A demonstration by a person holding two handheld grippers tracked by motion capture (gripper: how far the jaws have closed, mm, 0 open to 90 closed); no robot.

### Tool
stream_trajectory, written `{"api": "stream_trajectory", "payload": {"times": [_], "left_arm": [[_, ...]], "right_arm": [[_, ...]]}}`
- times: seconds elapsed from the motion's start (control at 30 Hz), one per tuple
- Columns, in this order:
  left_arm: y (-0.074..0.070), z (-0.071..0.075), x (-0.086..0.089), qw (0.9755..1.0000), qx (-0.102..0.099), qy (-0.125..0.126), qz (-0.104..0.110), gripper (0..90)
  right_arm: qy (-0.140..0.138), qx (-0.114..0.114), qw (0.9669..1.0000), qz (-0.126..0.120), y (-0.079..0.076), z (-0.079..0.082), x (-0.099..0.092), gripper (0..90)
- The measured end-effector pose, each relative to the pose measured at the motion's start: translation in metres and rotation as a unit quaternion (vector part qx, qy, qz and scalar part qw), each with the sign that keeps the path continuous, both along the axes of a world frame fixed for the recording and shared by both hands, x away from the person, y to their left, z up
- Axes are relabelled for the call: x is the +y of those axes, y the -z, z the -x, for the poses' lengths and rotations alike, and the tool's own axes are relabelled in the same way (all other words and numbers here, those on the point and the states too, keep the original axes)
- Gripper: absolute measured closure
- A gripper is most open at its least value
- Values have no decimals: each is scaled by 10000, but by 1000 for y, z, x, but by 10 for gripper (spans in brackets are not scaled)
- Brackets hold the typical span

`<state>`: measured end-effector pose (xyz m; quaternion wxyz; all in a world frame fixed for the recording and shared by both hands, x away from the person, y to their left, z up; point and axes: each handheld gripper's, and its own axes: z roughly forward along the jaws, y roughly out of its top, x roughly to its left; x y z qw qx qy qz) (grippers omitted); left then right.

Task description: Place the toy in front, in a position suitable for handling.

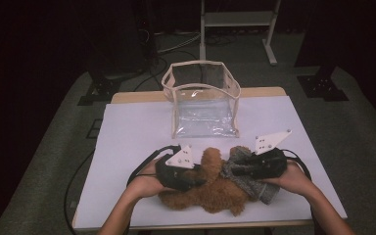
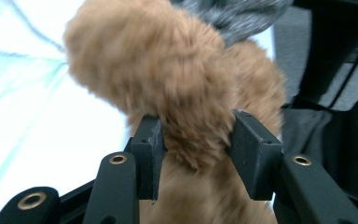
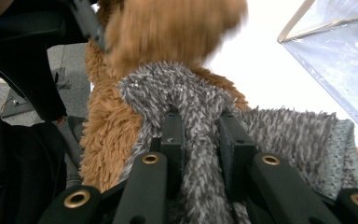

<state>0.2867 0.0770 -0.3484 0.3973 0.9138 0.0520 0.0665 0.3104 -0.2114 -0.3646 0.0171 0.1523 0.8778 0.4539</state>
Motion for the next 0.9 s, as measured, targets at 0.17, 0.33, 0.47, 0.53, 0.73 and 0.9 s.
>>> {"api": "stream_trajectory", "payload": {"times": [0.17,0.33,0.47,0.53,0.73,0.9], "left_arm": [[5,0,-10,9998,-47,36,-191,556],[5,0,-12,9998,-43,47,-206,555],[5,1,-15,9996,-50,96,-260,555],[4,1,-15,9996,-67,95,-259,555],[7,0,-12,9995,-43,103,-294,554],[8,-1,-6,9997,33,69,-222,521]], "right_arm": [[66,-82,9999,-56,-6,2,-11,736],[134,-292,9990,-316,-30,5,-18,737],[45,-516,9978,-418,-49,4,-2,736],[-40,-534,9976,-430,-54,1,11,737],[-175,-413,9990,-24,-35,-7,44,742],[-155,-58,9999,-41,-19,-10,36,746]]}}
